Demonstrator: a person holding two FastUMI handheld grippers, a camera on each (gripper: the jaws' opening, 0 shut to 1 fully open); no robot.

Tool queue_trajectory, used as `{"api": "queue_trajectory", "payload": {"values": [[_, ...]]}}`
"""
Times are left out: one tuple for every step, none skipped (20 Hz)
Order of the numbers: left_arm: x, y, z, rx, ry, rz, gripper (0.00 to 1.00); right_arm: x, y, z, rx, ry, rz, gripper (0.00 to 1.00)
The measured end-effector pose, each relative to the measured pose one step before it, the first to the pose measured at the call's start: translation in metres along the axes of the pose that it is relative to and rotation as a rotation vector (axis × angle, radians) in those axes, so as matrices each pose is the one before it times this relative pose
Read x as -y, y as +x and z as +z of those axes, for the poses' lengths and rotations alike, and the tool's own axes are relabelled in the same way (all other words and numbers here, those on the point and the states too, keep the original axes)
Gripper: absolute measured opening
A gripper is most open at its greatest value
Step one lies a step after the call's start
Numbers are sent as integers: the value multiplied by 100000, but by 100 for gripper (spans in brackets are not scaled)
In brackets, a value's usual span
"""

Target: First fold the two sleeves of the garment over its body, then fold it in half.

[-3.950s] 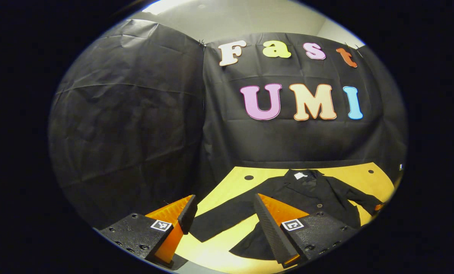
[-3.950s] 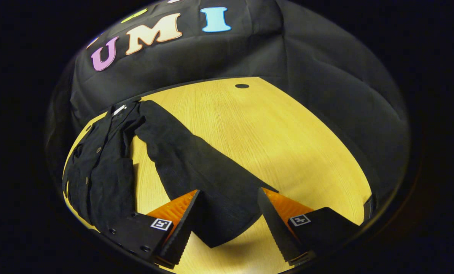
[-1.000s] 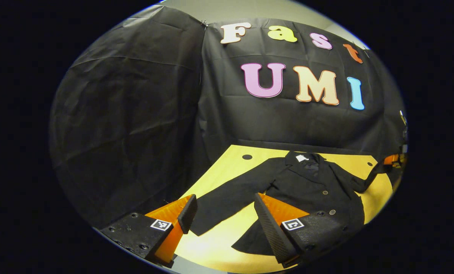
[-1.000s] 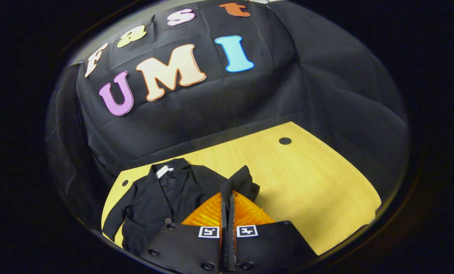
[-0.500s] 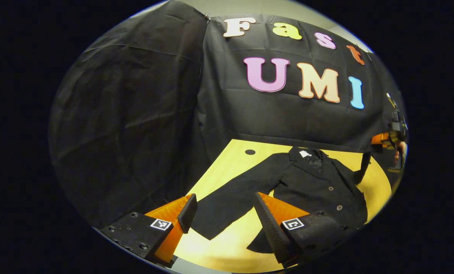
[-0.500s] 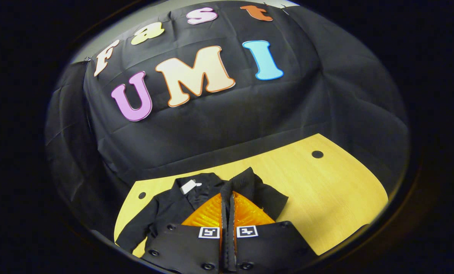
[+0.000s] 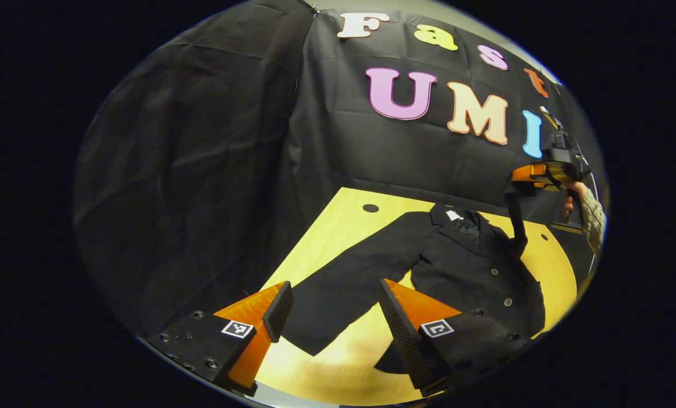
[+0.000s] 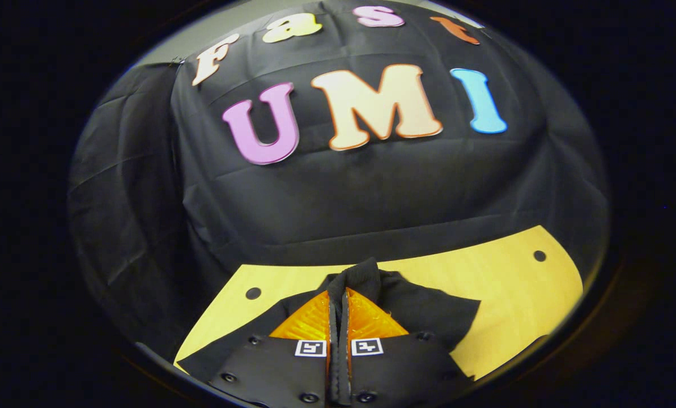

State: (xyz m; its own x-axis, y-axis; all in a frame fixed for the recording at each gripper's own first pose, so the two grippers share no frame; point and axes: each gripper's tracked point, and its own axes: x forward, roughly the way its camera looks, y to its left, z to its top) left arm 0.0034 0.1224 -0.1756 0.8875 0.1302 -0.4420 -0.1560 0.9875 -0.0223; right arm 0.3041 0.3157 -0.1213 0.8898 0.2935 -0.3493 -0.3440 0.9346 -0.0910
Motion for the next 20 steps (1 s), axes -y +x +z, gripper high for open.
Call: {"api": "queue_trajectory", "payload": {"values": [[-584,726,-138,-336,453,114,92,-1330,995,-653,-1420,-594,1665,2],[-423,347,-113,-545,633,99,92,-1261,1169,-885,-1561,-47,1172,2],[-300,187,-160,-717,868,93,92,-1239,1036,-874,-1356,377,1051,2],[-385,-60,-247,-966,1271,276,92,-1195,1168,-679,-747,562,1914,2],[-345,97,-145,-627,1190,307,92,-1432,1307,-530,-1134,752,1873,2],[-279,94,-211,-706,881,172,92,-796,1224,-1105,-1619,-82,1215,2],[-267,156,-325,-958,683,-285,92,-611,1121,-1075,-2269,-1280,413,2],[-69,407,-392,-745,361,-541,92,-458,1070,-1207,-2292,-1827,255,1],[-25,428,-281,-754,169,-532,92,-364,936,-1070,-2002,-1907,316,2],[-105,390,-302,-1015,41,-292,92,-342,1156,-1123,-2062,-1744,163,2],[62,547,-319,-1259,-322,-628,92,-79,891,-914,-2102,-1692,-77,2],[-4,339,-541,-1645,-359,-870,91,19,711,-791,-1344,-1211,-799,2],[82,219,-97,-651,-472,-702,92,-157,730,-694,-1971,-562,130,2],[-11,247,-300,-671,-378,-524,93,-153,559,-662,-1608,183,230,2],[-127,69,-205,-16,-177,5,93,-167,582,-494,-1370,484,597,4],[-125,82,136,255,-47,192,93,-13,404,-475,-842,-40,277,2],[-38,-10,48,25,-117,85,93,-31,94,-255,-909,643,299,2],[94,123,-196,-1145,-88,-366,93,-87,42,-354,-1260,1429,638,2],[99,149,-50,-656,83,-541,92,97,199,-169,-701,1031,526,2],[-65,63,-59,-185,313,-142,93,92,503,-266,-373,320,62,3]]}}
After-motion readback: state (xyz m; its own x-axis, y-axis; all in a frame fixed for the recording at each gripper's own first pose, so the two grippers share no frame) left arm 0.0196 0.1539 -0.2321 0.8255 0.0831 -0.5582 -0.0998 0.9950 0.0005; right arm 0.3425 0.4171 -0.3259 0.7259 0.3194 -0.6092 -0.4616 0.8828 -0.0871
